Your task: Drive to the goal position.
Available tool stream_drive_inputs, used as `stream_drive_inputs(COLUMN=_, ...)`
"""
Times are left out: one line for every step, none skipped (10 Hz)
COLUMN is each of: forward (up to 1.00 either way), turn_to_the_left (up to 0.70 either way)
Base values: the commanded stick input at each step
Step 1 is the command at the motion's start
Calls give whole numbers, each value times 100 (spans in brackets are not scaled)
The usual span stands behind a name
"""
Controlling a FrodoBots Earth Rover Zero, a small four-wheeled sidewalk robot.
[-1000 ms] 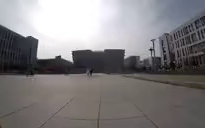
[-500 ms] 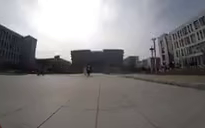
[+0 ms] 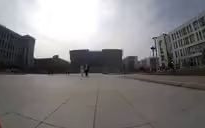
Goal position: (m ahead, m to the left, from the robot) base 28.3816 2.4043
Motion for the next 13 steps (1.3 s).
stream_drive_inputs(forward=100, turn_to_the_left=0)
stream_drive_inputs(forward=100, turn_to_the_left=0)
stream_drive_inputs(forward=100, turn_to_the_left=0)
stream_drive_inputs(forward=100, turn_to_the_left=0)
stream_drive_inputs(forward=100, turn_to_the_left=27)
stream_drive_inputs(forward=100, turn_to_the_left=40)
stream_drive_inputs(forward=100, turn_to_the_left=40)
stream_drive_inputs(forward=100, turn_to_the_left=25)
stream_drive_inputs(forward=100, turn_to_the_left=0)
stream_drive_inputs(forward=100, turn_to_the_left=0)
stream_drive_inputs(forward=100, turn_to_the_left=0)
stream_drive_inputs(forward=100, turn_to_the_left=0)
stream_drive_inputs(forward=100, turn_to_the_left=0)
